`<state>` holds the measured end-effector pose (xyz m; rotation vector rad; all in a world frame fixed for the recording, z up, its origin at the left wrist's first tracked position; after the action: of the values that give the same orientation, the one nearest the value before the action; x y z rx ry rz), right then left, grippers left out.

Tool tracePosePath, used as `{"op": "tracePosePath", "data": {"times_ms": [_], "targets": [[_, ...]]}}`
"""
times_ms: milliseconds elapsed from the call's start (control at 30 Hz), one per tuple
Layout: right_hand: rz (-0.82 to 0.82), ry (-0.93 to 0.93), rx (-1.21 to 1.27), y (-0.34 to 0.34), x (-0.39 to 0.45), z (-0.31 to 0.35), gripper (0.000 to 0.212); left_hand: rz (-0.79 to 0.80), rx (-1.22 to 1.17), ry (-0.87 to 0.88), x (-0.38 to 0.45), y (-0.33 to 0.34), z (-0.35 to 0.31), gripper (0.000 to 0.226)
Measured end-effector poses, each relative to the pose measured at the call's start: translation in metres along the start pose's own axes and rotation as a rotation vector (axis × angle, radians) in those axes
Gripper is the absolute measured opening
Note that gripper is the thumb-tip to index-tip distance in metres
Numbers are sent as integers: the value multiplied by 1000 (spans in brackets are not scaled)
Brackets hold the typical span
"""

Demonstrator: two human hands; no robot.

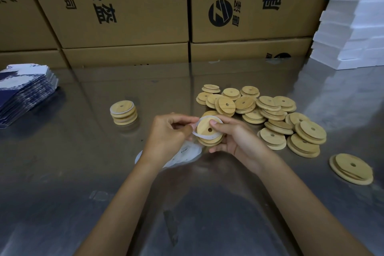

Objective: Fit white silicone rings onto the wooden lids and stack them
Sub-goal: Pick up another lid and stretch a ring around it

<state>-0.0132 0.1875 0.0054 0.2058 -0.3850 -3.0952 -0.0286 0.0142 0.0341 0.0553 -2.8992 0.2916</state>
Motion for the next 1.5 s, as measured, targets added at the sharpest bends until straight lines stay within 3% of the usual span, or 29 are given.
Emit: {"op": "tracePosePath", "data": {"times_ms": [367,533,733,900,1100,1200,1500], "targets": [[-42,-55,88,5,0,-3,27,-22,-47,-33,-1,4,2,29],[-38,-74,84,7,-1,-2,30,-82,-79,-32,-1,7,7,19],[-84,-128,71,6,0,2,31,-32,-183,-189,-3,12,11,3],[-7,-109,119,5,1,4,31,-85,-269,-232,-2,11,9,7],[-150,-145,-78,-4,2,7,15,-129,-63,-40,-1,5,3,7],[-112,-203,-162,-6,0,10,19,-170,-53,-10,0,3,2,6],[-69,-222,-173,-4,-1,10,25,-188,-205,-230,3,-6,7,10]]}}
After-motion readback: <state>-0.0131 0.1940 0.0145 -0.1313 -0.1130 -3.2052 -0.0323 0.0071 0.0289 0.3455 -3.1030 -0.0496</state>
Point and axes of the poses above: each hand's wrist, its own x-axis towards the middle knuckle, its own y-axis out of the palm, z = x × y, the point moved 3 cm from there along x, towards the middle knuckle, and after that the axes turned 8 degrees about -z, right-handed, at the moved point
